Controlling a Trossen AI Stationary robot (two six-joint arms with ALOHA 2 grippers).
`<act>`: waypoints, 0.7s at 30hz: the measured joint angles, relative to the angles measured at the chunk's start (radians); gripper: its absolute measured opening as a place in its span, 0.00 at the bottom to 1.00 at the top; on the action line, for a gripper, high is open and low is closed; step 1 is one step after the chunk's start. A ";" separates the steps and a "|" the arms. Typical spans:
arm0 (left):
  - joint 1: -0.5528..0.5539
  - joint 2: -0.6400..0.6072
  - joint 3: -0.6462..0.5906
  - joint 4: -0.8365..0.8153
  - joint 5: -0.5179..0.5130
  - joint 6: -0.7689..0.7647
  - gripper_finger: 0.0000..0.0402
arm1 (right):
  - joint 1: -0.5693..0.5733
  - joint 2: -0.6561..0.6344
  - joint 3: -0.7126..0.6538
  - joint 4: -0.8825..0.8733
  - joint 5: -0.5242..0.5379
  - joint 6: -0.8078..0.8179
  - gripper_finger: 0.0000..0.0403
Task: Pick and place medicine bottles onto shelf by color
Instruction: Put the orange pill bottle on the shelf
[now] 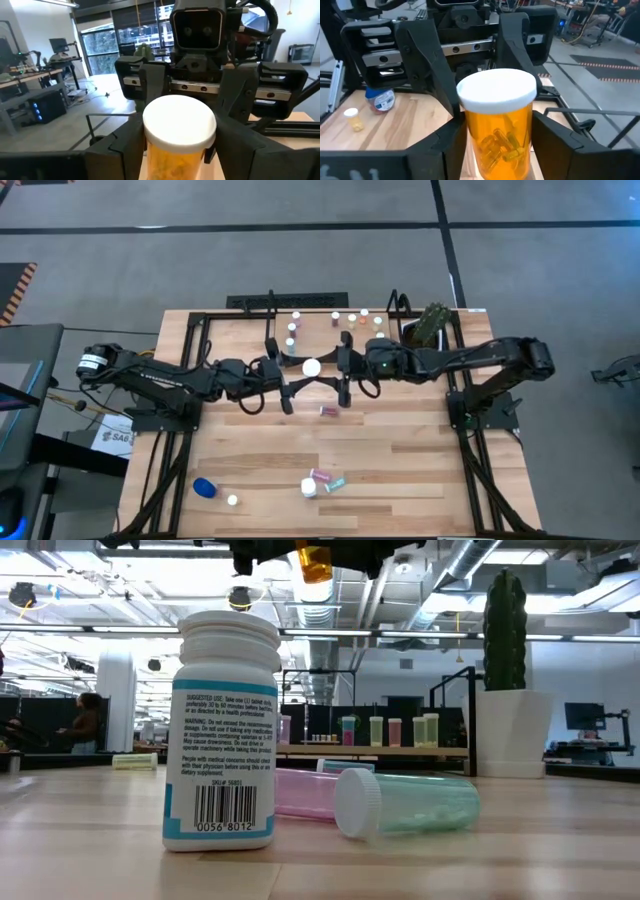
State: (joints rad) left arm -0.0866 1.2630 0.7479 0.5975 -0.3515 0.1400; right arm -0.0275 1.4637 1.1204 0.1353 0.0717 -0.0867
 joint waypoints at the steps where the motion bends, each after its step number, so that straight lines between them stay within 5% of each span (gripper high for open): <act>1: 0.002 0.001 0.000 -0.001 0.000 -0.002 0.45 | -0.005 -0.006 0.006 -0.033 0.000 0.005 0.56; 11: 0.059 -0.001 0.000 -0.001 -0.003 -0.062 0.48 | -0.029 -0.019 0.229 -0.642 0.006 0.109 0.66; 21: 0.135 0.169 0.000 0.068 -0.092 -0.242 0.48 | -0.115 -0.042 0.244 -0.846 0.009 0.108 0.66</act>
State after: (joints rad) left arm 0.0486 1.4323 0.7479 0.6655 -0.4437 -0.1016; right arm -0.1429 1.4213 1.3645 -0.7104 0.0807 0.0212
